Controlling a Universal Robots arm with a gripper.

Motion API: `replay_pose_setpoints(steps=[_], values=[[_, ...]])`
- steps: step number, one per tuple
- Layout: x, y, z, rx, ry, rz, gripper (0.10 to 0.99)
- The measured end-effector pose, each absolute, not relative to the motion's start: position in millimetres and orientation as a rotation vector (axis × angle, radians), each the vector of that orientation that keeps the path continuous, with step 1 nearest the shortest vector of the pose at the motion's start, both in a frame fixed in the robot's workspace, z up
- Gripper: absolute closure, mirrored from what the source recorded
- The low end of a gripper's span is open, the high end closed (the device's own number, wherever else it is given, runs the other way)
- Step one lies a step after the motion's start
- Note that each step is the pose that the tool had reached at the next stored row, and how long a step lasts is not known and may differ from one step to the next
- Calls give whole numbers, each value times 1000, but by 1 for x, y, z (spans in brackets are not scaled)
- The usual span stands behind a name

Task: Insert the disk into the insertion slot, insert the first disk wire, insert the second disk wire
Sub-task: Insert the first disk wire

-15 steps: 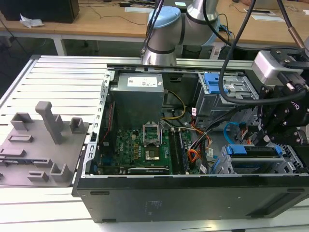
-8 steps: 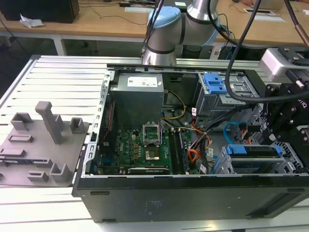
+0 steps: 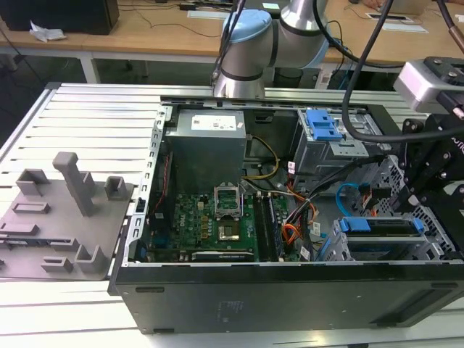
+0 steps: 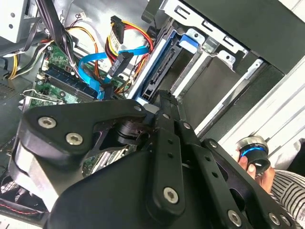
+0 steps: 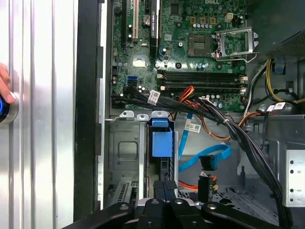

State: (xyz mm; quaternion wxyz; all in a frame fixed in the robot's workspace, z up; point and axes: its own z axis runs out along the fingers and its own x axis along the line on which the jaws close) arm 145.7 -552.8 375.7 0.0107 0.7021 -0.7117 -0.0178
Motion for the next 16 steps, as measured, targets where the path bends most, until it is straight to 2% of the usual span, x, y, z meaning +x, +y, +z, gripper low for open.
replay_pose_setpoints(steps=[10,11,13,14,16], values=[[146,-553,383,2191,-2221,-56,973],[146,-553,383,2191,-2221,-56,851],[146,-553,383,2191,-2221,-56,851],[146,-553,383,2191,-2221,-56,784],[146,-552,383,2191,-2221,-55,784]])
